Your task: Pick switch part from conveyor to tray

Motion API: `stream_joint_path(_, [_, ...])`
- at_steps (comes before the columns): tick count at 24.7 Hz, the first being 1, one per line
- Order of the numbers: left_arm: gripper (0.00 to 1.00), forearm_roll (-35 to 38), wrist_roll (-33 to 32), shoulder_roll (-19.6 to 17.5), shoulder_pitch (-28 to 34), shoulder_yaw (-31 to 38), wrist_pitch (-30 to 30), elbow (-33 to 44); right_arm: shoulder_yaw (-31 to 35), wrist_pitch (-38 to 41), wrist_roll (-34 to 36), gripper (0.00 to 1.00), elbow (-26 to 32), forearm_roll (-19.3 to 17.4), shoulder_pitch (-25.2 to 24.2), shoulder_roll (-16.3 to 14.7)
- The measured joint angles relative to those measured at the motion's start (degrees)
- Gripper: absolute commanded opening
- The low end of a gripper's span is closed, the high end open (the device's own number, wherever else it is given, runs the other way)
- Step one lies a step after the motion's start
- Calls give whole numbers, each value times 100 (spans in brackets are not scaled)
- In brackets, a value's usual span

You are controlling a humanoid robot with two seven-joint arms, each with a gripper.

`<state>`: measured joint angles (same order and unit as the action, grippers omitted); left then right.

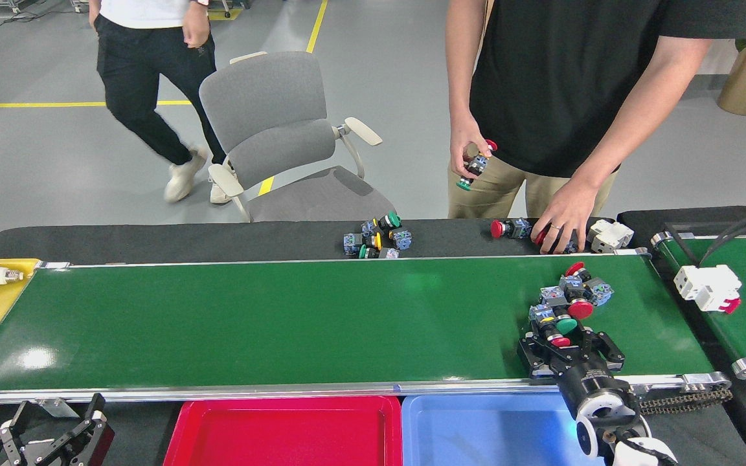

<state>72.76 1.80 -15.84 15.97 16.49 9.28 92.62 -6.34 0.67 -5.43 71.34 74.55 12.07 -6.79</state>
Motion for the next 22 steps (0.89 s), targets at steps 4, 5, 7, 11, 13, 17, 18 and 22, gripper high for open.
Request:
stream_joint_path(4, [100,0,0,0,0,0,-6,0,0,331,2,2,365,-6,22,0])
stream_joint_path(5, [100,0,0,0,0,0,-8,0,-1,498,-10,2,481,-10,21,3])
stream_joint_path(7, [100,0,0,0,0,0,-9,0,-60,1081,8,2,810,-19,8,30])
stream_joint_path(11, [100,0,0,0,0,0,-9,1,-455,2930,69,2,1271,-27,-178,251])
stream_joint_path(13, [100,0,0,0,1,0,-10,1,-886,3789,71,30,1293,-23,-199,325])
stream_joint_path(17, [100,0,0,0,-1,-2,-18,1,-1863,4304,85,100,1246,28,-254,341])
stream_joint_path(18, [100,0,0,0,-1,-3,-11,1,-1964,4333,87,100,1227,27,-256,347])
stream_joint_path(22, [100,0,0,0,30,-3,15,12,-1934,4333,88,100,1226,-23,-362,534])
